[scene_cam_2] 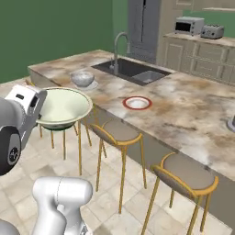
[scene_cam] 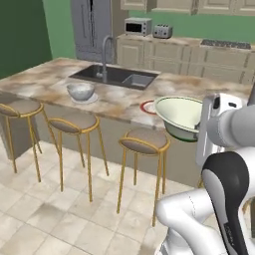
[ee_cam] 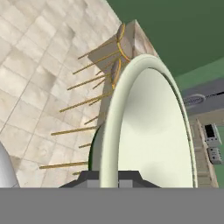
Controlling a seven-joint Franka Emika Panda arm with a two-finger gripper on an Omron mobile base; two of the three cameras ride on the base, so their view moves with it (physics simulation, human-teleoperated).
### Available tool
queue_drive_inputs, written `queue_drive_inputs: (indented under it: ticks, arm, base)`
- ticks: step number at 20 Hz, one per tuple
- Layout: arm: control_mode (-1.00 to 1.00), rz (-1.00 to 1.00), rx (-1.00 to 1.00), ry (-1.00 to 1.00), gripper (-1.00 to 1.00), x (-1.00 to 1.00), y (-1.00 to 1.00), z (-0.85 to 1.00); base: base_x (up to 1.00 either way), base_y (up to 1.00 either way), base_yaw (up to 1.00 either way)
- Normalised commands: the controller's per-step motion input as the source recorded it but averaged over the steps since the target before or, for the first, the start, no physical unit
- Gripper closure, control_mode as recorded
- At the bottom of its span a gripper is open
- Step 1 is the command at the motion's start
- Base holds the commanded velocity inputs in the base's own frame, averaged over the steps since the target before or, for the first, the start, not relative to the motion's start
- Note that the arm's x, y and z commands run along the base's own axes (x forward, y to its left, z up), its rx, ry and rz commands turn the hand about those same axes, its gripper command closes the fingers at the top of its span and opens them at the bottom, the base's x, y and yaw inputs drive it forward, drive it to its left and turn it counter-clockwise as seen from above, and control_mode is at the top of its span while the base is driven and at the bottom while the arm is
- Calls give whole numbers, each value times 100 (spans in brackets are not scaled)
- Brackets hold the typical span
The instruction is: Move the bowls from the cabinet to the plates on the dining table.
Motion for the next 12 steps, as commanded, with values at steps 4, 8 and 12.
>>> queue_drive_inputs:
  ticks: [4, 8, 12]
  arm:
    - [100, 0, 0, 0, 100, 0, 0, 0]
    - [100, 0, 0, 0, 100, 0, 0, 0]
    - [100, 0, 0, 0, 100, 0, 0, 0]
  base:
    - [41, 97, -67]
    - [54, 96, -61]
    - [42, 84, -50]
